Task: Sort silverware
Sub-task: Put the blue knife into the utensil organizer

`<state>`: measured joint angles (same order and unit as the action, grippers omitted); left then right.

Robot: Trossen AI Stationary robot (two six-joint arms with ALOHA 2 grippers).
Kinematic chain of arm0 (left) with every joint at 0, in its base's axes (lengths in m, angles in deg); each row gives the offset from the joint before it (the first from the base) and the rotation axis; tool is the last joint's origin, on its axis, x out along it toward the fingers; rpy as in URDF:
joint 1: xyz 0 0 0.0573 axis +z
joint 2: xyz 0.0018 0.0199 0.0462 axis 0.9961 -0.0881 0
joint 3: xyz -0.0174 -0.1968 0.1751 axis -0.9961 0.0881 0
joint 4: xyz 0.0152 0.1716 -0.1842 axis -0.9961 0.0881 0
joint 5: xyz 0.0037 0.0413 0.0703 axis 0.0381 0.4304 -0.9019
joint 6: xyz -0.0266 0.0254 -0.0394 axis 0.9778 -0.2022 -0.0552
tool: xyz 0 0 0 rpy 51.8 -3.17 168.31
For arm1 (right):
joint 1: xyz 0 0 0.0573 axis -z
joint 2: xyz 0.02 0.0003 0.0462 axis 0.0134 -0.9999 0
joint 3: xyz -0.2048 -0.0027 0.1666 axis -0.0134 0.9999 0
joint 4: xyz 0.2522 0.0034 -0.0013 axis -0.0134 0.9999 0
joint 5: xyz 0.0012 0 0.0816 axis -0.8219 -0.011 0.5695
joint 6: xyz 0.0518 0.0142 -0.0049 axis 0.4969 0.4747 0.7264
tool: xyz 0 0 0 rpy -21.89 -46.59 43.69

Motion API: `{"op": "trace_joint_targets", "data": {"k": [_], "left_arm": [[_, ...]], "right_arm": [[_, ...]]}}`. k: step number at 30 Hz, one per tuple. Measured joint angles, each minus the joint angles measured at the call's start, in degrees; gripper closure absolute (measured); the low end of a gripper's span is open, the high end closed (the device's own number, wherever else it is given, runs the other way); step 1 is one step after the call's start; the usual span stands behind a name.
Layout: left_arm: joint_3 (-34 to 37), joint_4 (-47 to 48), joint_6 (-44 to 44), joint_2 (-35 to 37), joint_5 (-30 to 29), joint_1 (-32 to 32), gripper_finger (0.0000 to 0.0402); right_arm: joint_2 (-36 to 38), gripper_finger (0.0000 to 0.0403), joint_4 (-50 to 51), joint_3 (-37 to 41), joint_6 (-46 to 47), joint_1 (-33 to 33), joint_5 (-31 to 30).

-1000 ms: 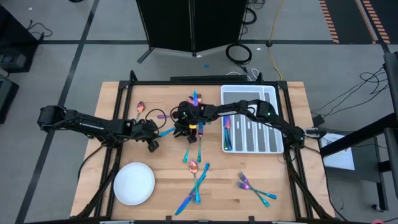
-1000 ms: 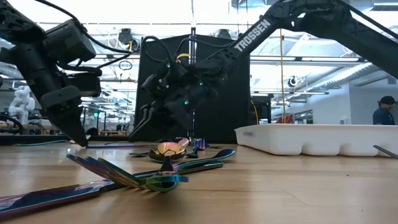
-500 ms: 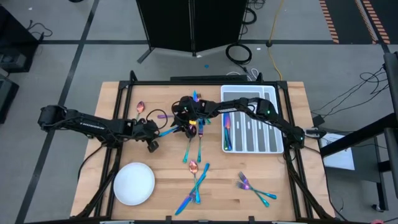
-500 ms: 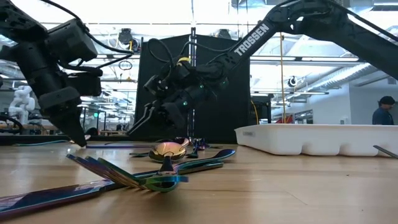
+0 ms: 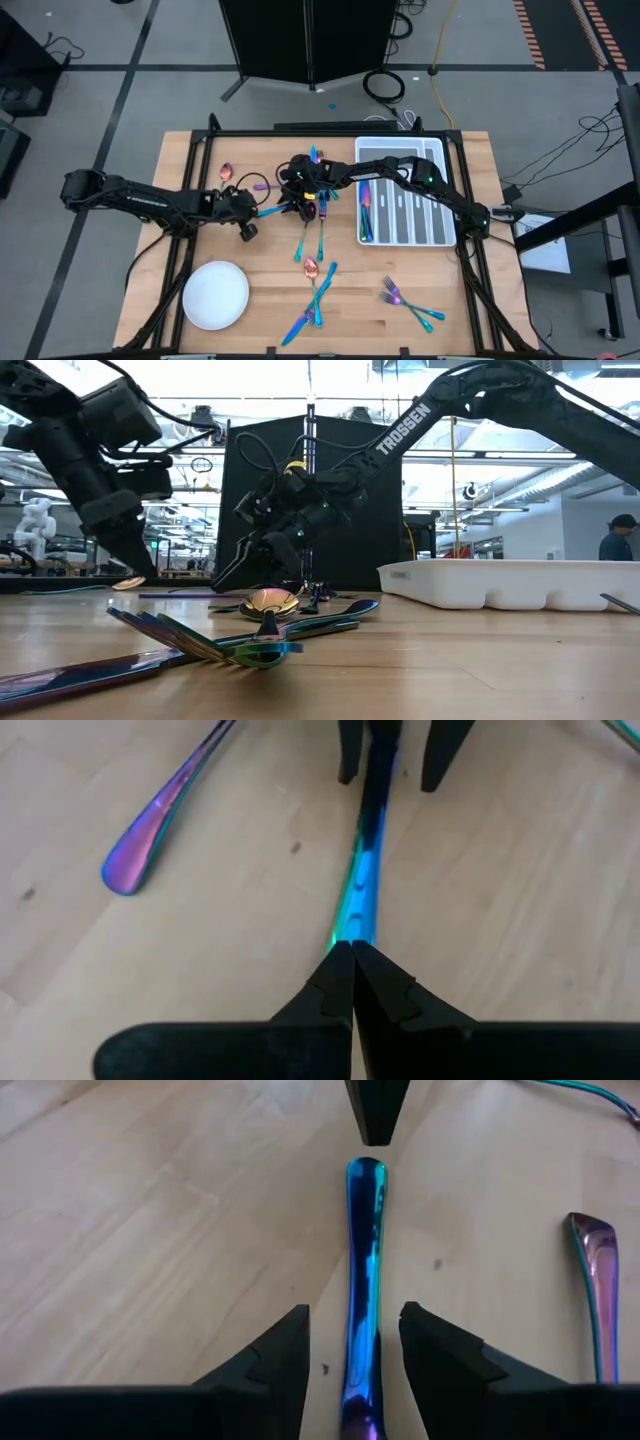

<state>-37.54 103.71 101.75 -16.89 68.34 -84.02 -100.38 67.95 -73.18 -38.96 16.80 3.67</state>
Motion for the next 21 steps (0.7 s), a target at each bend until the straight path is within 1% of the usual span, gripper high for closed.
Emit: {"op": "trace_joint_targets", "data": {"k": [10, 18, 21], "left_arm": [[3.0, -0.8, 2.1, -0.2, 0.3, 0.1, 0.0402], [3.1, -4.3, 0.6, -0.2, 0.6, 0.1, 0.0402], [3.1, -4.4, 0.6, -0.2, 2.1, 0.0, 0.0402]], "right_arm": [[0.0, 0.0261, -0.6, 0.0, 0.6, 0.0, 0.0], [0.0, 0.0261, -1.0, 0.0, 0.0, 0.0, -0.1], [0.0, 0.0261, -1.1, 0.0, 0.0, 0.0, -0.1]]}}
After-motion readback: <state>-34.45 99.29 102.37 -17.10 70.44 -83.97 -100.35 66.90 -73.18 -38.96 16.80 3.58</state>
